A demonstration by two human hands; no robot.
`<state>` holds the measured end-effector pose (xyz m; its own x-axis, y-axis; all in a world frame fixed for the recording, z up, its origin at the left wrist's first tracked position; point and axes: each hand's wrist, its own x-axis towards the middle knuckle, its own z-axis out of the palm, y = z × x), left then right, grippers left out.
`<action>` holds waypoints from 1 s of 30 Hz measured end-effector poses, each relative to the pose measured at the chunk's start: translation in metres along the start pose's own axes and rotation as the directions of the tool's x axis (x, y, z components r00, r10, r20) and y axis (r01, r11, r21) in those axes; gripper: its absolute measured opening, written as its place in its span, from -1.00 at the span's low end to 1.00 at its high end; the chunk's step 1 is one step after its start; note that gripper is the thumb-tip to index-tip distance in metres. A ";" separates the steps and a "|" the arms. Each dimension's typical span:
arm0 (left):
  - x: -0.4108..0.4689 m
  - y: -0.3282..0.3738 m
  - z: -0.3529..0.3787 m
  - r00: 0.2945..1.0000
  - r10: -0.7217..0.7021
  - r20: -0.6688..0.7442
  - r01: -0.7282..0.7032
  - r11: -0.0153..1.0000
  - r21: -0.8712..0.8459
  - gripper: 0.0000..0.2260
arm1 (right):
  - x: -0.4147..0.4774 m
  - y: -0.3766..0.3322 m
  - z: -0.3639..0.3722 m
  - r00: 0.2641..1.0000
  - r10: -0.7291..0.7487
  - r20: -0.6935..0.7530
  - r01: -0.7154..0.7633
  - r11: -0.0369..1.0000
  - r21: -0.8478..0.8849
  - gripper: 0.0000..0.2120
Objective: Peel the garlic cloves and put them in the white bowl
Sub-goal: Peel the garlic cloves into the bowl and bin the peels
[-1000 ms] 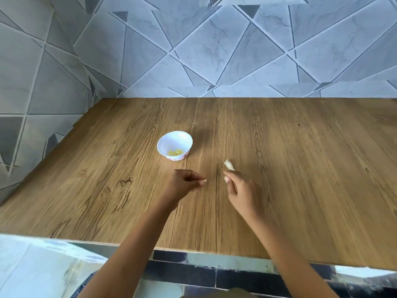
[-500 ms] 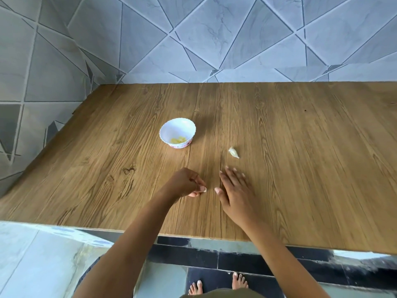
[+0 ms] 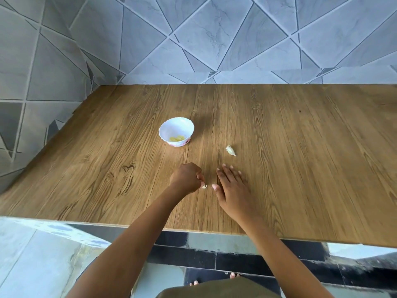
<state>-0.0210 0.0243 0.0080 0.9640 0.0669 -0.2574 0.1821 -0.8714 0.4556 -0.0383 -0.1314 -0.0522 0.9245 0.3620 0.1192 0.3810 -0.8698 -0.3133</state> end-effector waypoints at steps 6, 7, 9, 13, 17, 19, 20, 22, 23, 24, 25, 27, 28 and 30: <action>-0.010 -0.010 -0.001 0.999 0.038 -0.029 -0.044 0.962 -0.270 -0.98 | -0.003 -0.005 -0.014 0.988 0.039 -0.150 0.022 0.922 0.387 -0.67; -0.014 -0.013 -0.002 1.000 0.031 -0.004 -0.030 0.890 -0.454 -0.95 | -0.002 -0.008 -0.016 0.984 0.063 -0.166 0.022 0.886 0.463 -0.71; -0.020 -0.016 -0.005 0.999 0.029 0.029 0.000 0.708 -0.707 -0.91 | 0.000 -0.016 -0.022 0.991 0.108 -0.073 -0.040 0.788 0.615 -0.75; -0.024 -0.014 -0.005 0.998 0.061 0.014 -0.027 0.621 -0.783 -0.87 | 0.008 -0.029 -0.030 0.964 0.171 0.202 -0.259 0.449 0.855 -0.79; -0.023 -0.016 -0.010 0.994 0.105 -0.026 -0.089 0.661 -0.745 -0.95 | 0.017 -0.028 -0.036 0.951 0.092 0.296 -0.307 0.403 0.862 -0.80; -0.021 -0.018 -0.012 0.990 0.139 -0.016 -0.108 0.684 -0.721 -0.95 | 0.019 -0.027 -0.037 0.951 0.050 0.304 -0.296 0.427 0.854 -0.80; -0.021 -0.018 -0.013 0.990 0.142 -0.013 -0.108 0.687 -0.718 -0.95 | 0.021 -0.026 -0.036 0.952 0.049 0.301 -0.293 0.426 0.856 -0.79; -0.022 -0.017 -0.012 0.991 0.129 -0.021 -0.105 0.694 -0.712 -0.91 | 0.022 -0.028 -0.033 0.954 0.081 0.287 -0.296 0.389 0.873 -0.80; -0.023 -0.016 -0.010 0.992 0.123 -0.032 -0.111 0.711 -0.695 -0.87 | 0.022 -0.030 -0.031 0.954 0.108 0.281 -0.301 0.360 0.883 -0.80; -0.024 -0.014 -0.007 0.991 0.126 -0.044 -0.123 0.734 -0.668 -0.83 | 0.022 -0.032 -0.028 0.951 0.137 0.278 -0.308 0.331 0.892 -0.80; -0.025 -0.011 -0.004 0.989 0.134 -0.055 -0.138 0.754 -0.642 -0.79 | 0.022 -0.034 -0.026 0.948 0.159 0.274 -0.312 0.306 0.900 -0.80; -0.027 -0.006 0.002 0.989 0.134 -0.069 -0.148 0.765 -0.627 -0.77 | 0.023 -0.038 -0.024 0.950 0.174 0.260 -0.303 0.298 0.905 -0.80; -0.028 -0.004 0.003 0.990 0.120 -0.071 -0.137 0.755 -0.641 -0.77 | 0.025 -0.040 -0.024 0.955 0.176 0.238 -0.285 0.327 0.901 -0.79; -0.029 -0.003 0.005 0.995 0.083 -0.060 -0.102 0.722 -0.684 -0.77 | 0.026 -0.043 -0.024 0.979 0.158 0.128 -0.189 0.475 0.860 -0.78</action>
<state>-0.0503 0.0228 0.0102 0.9857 0.0237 -0.1667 0.1660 -0.3035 0.9383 -0.0300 -0.0928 -0.0134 0.9641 0.2601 -0.0533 -0.0021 -0.1930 -0.9812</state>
